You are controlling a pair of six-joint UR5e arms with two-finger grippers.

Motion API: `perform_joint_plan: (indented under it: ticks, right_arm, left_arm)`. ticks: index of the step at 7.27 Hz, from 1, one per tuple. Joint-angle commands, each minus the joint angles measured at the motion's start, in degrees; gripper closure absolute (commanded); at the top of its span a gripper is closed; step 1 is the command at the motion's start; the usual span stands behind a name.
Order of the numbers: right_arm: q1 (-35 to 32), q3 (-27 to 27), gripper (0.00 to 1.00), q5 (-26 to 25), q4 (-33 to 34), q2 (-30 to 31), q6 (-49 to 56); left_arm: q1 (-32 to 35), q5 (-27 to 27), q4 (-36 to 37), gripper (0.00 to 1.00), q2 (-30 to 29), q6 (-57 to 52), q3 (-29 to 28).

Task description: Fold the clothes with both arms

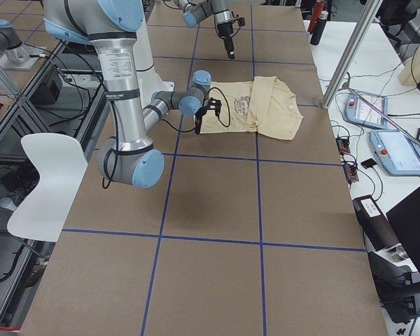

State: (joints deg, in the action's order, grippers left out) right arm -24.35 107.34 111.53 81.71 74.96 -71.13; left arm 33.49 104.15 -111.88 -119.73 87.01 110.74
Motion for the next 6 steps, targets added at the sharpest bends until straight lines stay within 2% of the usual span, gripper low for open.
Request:
perform_joint_plan:
  ticks: [1,3,5,6]
  right_arm:
    - [0.1,-1.3,0.07,-0.3,0.1,-0.7,-0.1]
    - [-0.1,-0.7,0.12,0.0,0.2,-0.5,-0.1]
    - [-0.2,-0.2,0.39,0.2,0.6,-0.3,-0.2]
    - [-0.2,-0.3,0.41,0.2,0.6,0.0,-0.2]
  left_arm:
    - [-0.3,0.0,0.0,0.0,0.1,0.0,0.0]
    - [-0.3,0.0,0.0,0.0,0.1,0.0,-0.1]
    - [-0.4,0.0,0.0,0.0,0.1,0.0,0.0]
    - [-0.4,0.1,-0.1,0.0,0.0,-0.1,0.0]
